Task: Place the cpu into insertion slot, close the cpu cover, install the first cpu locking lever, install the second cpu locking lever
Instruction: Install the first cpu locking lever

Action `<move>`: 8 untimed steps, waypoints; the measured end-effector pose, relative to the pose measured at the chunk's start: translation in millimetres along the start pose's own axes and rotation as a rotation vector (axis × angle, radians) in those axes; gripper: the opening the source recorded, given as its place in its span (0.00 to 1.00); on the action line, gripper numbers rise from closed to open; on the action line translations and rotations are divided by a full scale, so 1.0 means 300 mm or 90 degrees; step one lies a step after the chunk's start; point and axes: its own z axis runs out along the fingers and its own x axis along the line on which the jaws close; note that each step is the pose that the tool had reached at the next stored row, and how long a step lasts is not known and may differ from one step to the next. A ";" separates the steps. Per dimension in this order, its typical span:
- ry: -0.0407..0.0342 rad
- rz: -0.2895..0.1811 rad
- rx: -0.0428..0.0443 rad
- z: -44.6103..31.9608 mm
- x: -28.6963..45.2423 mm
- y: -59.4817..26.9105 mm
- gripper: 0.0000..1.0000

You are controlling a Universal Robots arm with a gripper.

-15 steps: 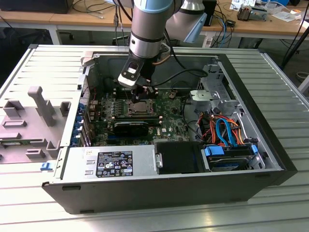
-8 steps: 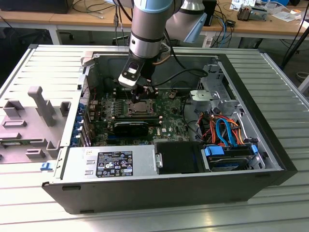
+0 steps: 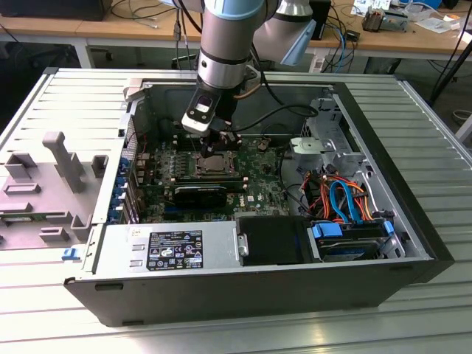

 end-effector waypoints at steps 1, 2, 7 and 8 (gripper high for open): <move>-0.0001 -0.001 0.0000 0.000 0.000 0.000 0.11; -0.0002 -0.002 0.0001 0.000 0.000 0.000 0.11; -0.0008 -0.008 0.0006 0.000 0.000 0.000 0.11; -0.0010 -0.010 0.0007 0.000 0.000 0.000 0.11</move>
